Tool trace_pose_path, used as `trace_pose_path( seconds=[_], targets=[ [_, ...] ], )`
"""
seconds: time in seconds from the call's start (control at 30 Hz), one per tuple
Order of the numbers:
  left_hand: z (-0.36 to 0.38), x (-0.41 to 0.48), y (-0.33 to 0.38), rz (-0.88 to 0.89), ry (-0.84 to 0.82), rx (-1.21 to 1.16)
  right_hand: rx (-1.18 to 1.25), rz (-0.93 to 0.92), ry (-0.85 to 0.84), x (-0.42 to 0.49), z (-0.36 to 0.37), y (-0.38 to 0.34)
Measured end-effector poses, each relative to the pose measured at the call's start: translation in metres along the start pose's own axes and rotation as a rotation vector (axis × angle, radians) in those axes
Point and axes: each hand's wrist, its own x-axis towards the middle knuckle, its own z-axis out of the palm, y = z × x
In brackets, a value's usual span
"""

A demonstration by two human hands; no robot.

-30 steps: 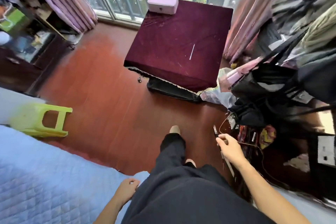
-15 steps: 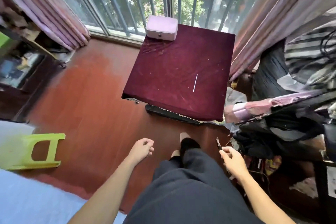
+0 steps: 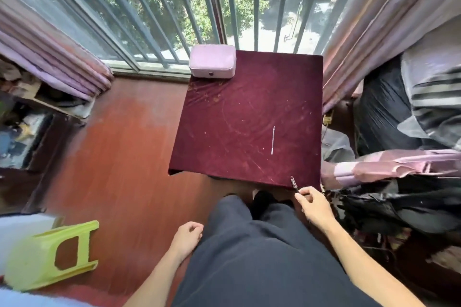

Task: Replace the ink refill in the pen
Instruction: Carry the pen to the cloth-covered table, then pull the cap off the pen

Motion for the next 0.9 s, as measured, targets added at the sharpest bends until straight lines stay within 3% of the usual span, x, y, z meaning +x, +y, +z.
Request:
trace_pose_path(
  seconds=[0.23, 0.4, 0.57, 0.73, 0.9],
  targets=[
    [-0.055, 0.052, 0.038, 0.003, -0.110, 0.179, 0.090, 0.023, 0.104, 0.003, 0.026, -0.053],
    [-0.064, 0.071, 0.116, 0.218, -0.131, 0.107, 0.199, 0.010, 0.163, -0.004, 0.044, -0.095],
    [-0.035, 0.049, 0.191, 0.428, -0.287, 0.004, 0.220, -0.083, 0.156, -0.013, 0.054, -0.139],
    [-0.008, 0.017, 0.224, 0.508, -0.370, -0.104, 0.244, -0.156, 0.131, -0.025, 0.057, -0.167],
    [0.000, 0.008, 0.226, 0.512, -0.319, -0.181, 0.288, -0.153, 0.144, -0.031, 0.057, -0.176]
  ],
)
